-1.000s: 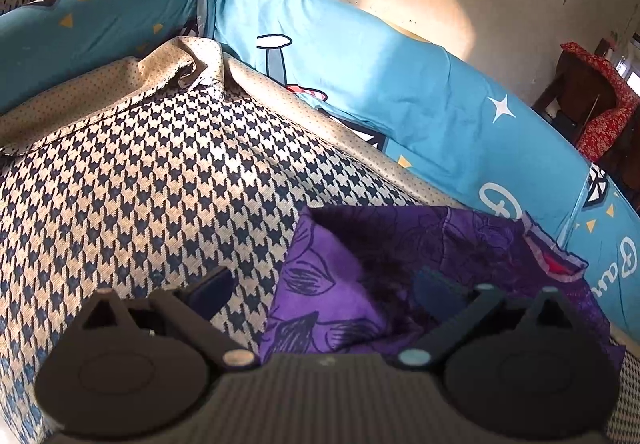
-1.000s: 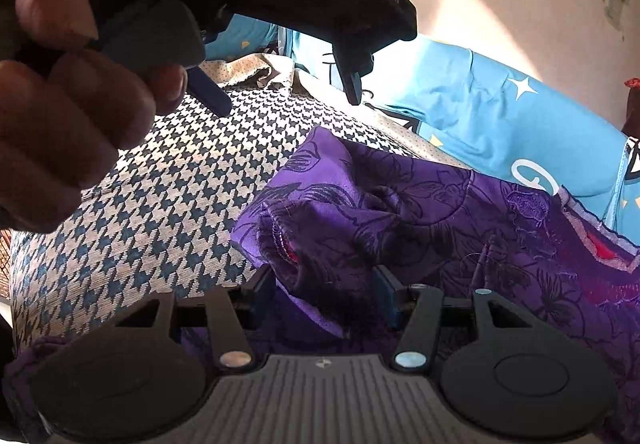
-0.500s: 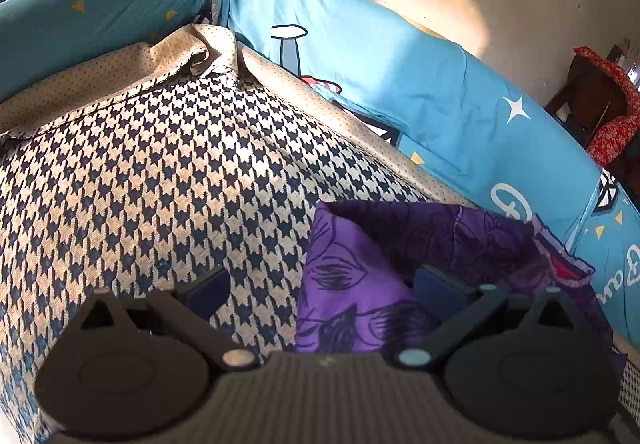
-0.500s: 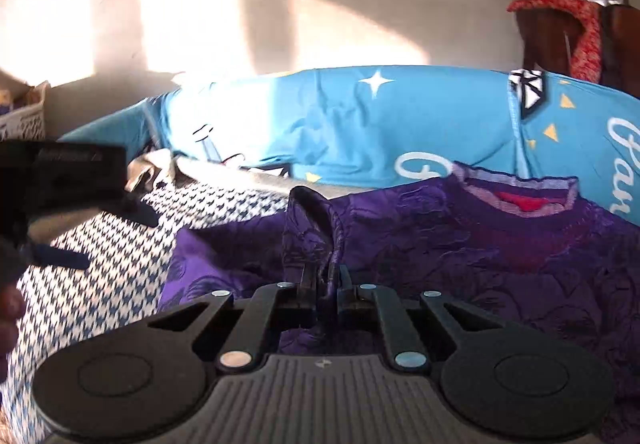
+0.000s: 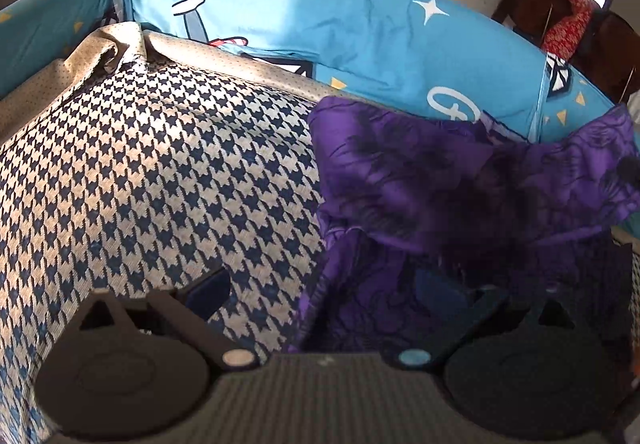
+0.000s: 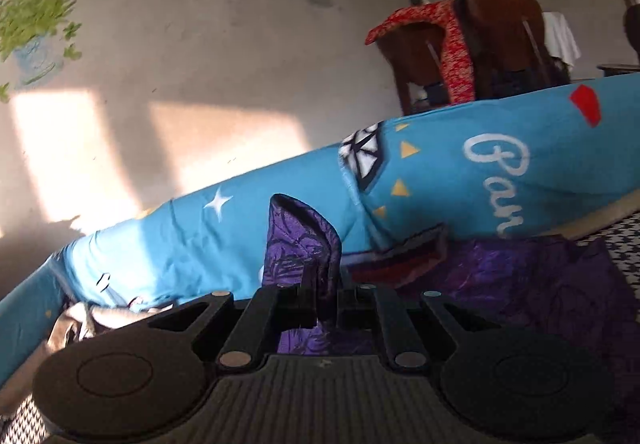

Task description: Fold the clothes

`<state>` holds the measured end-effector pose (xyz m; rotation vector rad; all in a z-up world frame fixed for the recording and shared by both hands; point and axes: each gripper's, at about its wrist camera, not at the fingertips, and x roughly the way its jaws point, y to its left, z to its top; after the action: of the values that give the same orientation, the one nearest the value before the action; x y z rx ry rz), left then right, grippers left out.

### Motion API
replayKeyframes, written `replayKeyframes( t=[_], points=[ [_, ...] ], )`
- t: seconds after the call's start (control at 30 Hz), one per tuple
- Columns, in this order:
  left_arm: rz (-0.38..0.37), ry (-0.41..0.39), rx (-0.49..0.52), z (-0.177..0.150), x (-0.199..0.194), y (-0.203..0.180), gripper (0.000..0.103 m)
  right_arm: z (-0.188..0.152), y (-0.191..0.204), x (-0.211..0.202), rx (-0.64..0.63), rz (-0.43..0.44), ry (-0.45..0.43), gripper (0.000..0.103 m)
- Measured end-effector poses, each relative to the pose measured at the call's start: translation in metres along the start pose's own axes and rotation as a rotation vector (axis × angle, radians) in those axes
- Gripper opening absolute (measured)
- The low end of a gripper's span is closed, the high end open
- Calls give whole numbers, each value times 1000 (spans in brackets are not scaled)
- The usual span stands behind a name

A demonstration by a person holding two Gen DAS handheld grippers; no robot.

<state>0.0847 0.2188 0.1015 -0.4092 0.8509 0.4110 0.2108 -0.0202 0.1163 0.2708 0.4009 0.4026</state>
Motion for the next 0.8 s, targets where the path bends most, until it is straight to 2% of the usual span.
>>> replayKeyframes(
  t=[0.07,0.2,0.37,0.6,0.8],
  points=[
    [8,15,7,-2,5,-4,102,8,-17,-7,24,-92,-41,10],
    [23,35,10,-4,15,-10,102,15,-48,-9,87,-187,-25,10],
    [35,60,23,-10,30,-18,102,10,-64,-10,91,-201,20,10],
    [65,11,34,-7,46,-27,102,15,-68,-18,76,-180,-6,10],
    [69,-10,11,-4,63,-31,102,11,-84,-15,121,-190,39,10]
  ],
)
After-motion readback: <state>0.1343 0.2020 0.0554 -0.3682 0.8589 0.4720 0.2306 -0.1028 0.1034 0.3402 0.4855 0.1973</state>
